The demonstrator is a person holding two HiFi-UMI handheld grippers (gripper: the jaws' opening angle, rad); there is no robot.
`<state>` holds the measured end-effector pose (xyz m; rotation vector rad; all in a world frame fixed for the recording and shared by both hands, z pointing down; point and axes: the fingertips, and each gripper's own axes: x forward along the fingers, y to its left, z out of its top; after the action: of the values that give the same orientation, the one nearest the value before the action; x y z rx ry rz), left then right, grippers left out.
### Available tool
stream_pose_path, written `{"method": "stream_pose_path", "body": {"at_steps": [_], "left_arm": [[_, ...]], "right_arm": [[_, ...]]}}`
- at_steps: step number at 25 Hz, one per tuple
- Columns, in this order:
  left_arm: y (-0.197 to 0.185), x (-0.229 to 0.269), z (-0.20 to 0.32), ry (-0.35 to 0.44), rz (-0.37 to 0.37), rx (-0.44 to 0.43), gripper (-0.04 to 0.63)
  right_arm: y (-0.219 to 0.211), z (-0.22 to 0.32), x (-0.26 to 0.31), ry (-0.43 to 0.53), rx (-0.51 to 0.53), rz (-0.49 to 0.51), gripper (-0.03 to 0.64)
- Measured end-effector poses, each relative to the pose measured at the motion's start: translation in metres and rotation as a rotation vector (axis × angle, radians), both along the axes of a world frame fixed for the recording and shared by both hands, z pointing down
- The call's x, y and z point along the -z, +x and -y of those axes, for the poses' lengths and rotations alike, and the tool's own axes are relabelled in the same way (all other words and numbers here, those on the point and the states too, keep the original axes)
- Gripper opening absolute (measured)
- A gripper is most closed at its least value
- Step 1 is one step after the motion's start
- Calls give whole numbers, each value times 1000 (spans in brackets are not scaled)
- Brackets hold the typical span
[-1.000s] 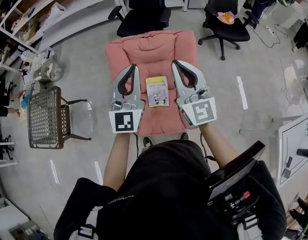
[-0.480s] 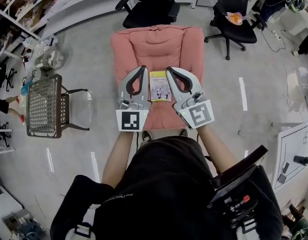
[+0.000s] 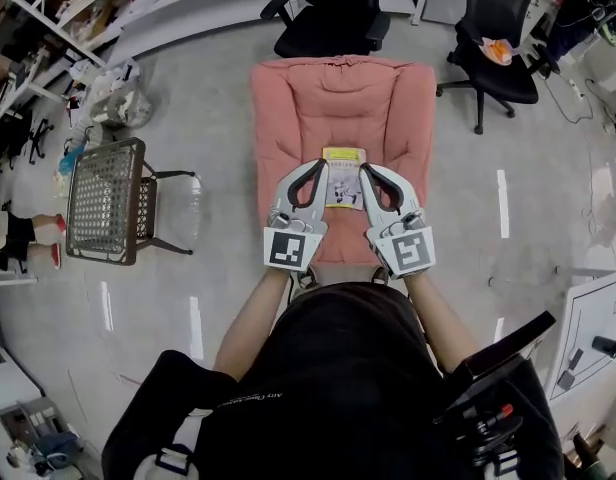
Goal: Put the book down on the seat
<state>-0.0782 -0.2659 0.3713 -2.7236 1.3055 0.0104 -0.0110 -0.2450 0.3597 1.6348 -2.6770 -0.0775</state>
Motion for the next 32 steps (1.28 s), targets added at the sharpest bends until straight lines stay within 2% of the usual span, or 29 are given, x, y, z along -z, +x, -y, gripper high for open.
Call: {"method": "stream_pose_path", "body": {"at_steps": [6,10,13,16,32], "left_arm": [[1,-32,-5,-66,-4,-32,0],[2,-41,-7,-75,1,-42,0],[0,-56,-9,-101,2,-33,0],[-1,-66,-15,-81,1,-37,0],[-2,-75,-21,-128,20,-59,0]], "right_arm": [[-10,-5,-40,-73,60,15,12],[-12,-5,-62,-111,76,23,12],[-13,-8,-70,-124,71,19,12],[-13,-14,-75,-129,66,26,12],[-21,-17,-83,-139,65,36,11]]}}
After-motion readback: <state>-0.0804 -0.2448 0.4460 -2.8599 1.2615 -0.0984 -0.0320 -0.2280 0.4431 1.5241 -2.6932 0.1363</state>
